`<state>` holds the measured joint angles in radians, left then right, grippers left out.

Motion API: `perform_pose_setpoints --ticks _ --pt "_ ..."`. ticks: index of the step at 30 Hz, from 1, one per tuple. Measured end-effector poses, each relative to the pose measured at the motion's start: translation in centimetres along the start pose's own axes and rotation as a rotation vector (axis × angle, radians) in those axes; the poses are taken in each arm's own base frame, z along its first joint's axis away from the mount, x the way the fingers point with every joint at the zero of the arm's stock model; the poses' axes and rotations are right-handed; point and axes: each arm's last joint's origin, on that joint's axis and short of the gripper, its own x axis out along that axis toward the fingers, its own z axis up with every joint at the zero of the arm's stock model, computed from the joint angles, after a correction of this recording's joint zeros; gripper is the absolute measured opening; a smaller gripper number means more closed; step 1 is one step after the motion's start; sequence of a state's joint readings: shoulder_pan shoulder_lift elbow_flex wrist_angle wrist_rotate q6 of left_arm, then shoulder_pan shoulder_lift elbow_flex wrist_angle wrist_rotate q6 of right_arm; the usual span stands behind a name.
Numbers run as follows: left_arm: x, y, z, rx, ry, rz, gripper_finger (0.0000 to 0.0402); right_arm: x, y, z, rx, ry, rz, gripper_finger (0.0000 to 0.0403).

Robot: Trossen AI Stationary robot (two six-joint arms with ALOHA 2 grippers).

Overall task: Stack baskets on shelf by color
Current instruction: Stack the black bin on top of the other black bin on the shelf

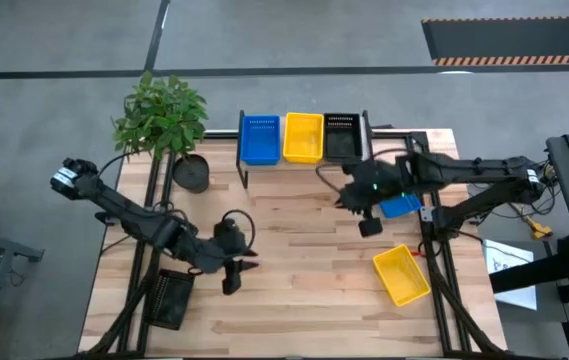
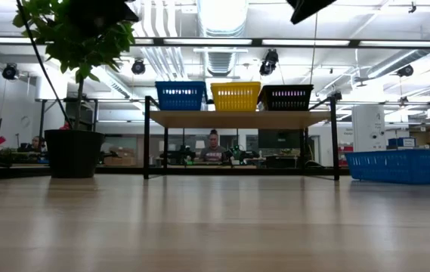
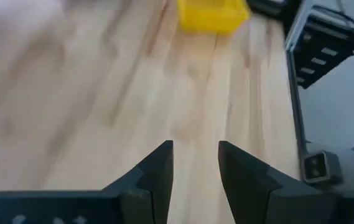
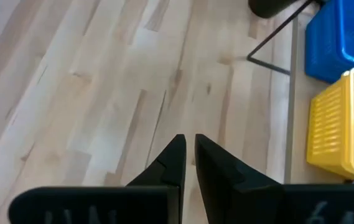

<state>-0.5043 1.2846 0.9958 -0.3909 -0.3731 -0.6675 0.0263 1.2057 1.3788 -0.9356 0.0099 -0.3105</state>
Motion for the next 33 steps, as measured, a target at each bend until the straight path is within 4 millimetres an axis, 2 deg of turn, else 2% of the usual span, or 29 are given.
perform_pose_setpoints --ticks 4,7,11,13,19,23,27,33 --pt "-0.4 -0.8 -2.3 -0.193 0.161 0.017 0.0111 -0.1 2.1 0.6 -0.054 0.006 -0.034 0.0027" --pt "-0.8 -1.8 -4.0 -0.310 0.357 0.006 0.0111 0.0 3.2 0.8 -0.083 0.000 -0.013 0.0027" --pt "-1.8 -3.8 -6.7 -0.292 0.718 -0.125 0.0111 0.0 4.1 1.0 -0.109 -0.015 0.005 0.0027" --pt "-2.6 -4.7 -7.9 -0.253 0.833 -0.188 0.0111 0.1 4.3 1.1 -0.119 -0.035 0.005 0.0027" --pt "-5.6 -6.7 -11.5 -0.094 0.917 -0.240 0.0111 0.8 4.4 1.0 -0.141 -0.055 0.001 0.0027" --pt "-6.5 -7.0 -14.4 -0.007 0.979 -0.135 0.0111 1.4 4.6 0.7 -0.144 -0.043 0.004 0.0027" --pt "-6.0 -7.4 -16.3 0.040 1.010 -0.074 0.0111 1.6 4.6 0.5 -0.135 -0.032 0.008 0.0027" --pt "-4.3 -7.5 -18.0 0.095 1.027 -0.004 0.0111 1.6 4.6 0.5 -0.140 -0.033 0.009 0.0027"
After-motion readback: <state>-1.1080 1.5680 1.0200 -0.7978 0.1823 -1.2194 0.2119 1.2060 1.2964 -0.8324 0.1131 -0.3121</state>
